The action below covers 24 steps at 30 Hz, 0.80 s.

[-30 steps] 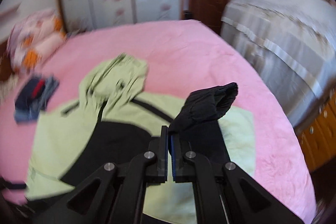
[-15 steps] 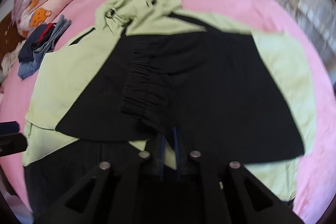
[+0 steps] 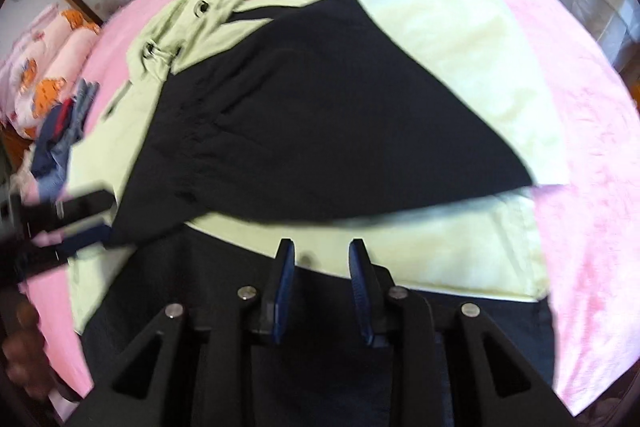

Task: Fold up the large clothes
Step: 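Lay the sleeve on the jacket with the right gripper while the left gripper grasps its cuff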

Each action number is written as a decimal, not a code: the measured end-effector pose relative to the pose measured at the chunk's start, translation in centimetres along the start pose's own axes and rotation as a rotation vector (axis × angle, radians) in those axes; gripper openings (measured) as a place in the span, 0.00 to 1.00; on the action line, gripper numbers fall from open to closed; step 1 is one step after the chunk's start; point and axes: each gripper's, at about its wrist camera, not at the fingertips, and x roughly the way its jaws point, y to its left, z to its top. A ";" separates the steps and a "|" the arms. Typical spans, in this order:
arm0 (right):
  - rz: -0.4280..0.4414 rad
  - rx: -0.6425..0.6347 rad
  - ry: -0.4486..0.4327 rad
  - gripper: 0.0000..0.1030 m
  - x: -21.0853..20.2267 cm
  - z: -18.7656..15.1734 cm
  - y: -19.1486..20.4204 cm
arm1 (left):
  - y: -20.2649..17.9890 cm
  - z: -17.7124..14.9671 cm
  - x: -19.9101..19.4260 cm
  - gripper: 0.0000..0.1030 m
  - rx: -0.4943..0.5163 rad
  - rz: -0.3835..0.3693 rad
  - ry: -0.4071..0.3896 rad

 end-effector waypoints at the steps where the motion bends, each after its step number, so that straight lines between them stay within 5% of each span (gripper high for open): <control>1: -0.015 -0.015 0.005 0.27 -0.1 -0.1 -0.3 | -0.2 0.1 0.5 0.73 -0.007 -0.010 -0.002; 13: -0.016 -0.010 0.012 0.27 -1.7 -1.1 -5.2 | -2.5 0.4 5.6 0.61 -0.074 0.035 -0.040; 17: 0.005 0.014 0.030 0.27 -1.5 -1.0 -6.9 | -3.7 0.6 7.3 0.48 -0.108 0.029 -0.027; 20: 0.026 0.005 0.044 0.27 -1.2 -0.6 -7.9 | -5.1 0.6 8.2 0.46 -0.092 0.091 -0.041; 24: 0.046 -0.026 0.051 0.27 -1.4 0.0 -8.9 | -6.1 0.6 8.9 0.27 -0.130 0.180 -0.062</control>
